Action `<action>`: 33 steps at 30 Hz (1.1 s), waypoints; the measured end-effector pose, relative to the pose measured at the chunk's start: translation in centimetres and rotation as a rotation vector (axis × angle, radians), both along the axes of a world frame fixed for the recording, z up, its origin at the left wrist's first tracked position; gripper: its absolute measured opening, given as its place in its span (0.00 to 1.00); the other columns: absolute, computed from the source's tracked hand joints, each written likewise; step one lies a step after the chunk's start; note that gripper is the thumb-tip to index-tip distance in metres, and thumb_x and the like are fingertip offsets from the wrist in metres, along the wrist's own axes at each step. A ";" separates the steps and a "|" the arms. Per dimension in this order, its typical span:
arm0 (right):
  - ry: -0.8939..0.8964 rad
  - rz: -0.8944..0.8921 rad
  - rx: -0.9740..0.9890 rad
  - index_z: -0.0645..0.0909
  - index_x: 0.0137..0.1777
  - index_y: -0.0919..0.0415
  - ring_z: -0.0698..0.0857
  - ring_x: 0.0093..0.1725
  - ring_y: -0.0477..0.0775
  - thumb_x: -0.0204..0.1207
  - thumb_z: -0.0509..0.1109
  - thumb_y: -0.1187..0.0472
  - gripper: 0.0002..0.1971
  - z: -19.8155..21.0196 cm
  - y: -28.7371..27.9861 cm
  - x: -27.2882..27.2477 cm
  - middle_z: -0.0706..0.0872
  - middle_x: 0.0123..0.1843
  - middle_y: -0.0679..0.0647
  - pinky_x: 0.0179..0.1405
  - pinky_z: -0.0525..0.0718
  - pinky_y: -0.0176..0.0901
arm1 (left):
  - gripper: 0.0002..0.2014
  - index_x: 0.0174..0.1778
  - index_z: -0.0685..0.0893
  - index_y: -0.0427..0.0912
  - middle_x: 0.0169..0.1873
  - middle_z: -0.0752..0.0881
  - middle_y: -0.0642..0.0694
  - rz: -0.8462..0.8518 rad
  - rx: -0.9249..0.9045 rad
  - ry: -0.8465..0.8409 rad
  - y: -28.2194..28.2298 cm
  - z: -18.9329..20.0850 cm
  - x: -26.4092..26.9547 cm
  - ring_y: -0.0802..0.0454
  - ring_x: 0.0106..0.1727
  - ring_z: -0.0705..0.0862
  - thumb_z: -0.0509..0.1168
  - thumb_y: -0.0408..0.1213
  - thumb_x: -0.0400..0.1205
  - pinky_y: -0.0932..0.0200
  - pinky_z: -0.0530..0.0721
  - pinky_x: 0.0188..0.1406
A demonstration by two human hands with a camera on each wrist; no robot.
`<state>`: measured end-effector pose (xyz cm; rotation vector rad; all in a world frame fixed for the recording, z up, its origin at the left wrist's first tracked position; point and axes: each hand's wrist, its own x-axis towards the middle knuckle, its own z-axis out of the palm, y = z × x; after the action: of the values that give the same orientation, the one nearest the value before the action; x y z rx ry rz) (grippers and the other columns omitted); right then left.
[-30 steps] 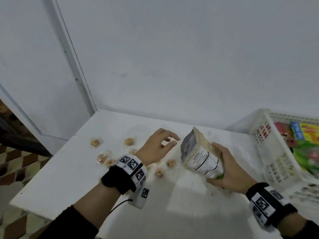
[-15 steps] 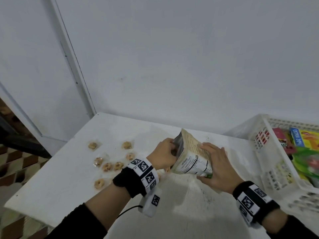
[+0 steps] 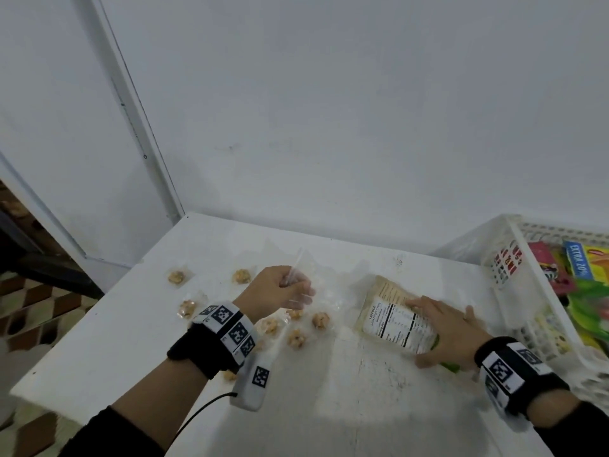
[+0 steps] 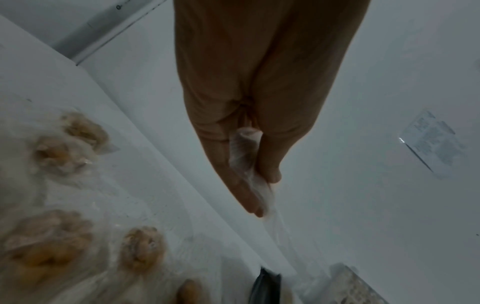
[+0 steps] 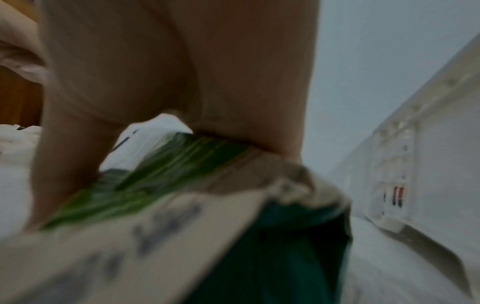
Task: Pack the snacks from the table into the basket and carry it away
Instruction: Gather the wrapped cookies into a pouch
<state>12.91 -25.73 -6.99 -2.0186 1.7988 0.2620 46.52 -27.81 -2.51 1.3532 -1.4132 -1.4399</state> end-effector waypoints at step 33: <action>-1.040 -0.059 -0.309 0.77 0.53 0.44 0.80 0.52 0.44 0.72 0.76 0.48 0.13 4.8 -3.0 21.8 0.80 0.54 0.44 0.49 0.75 0.31 | 0.08 0.44 0.87 0.30 0.38 0.88 0.38 0.306 -0.038 0.147 1.4 1.5 8.0 0.50 0.40 0.88 0.72 0.33 0.78 0.54 0.89 0.46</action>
<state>34.67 -28.76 -2.22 -1.7264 1.2263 -0.9620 54.53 -26.40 -1.05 1.3444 -1.0813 -1.2749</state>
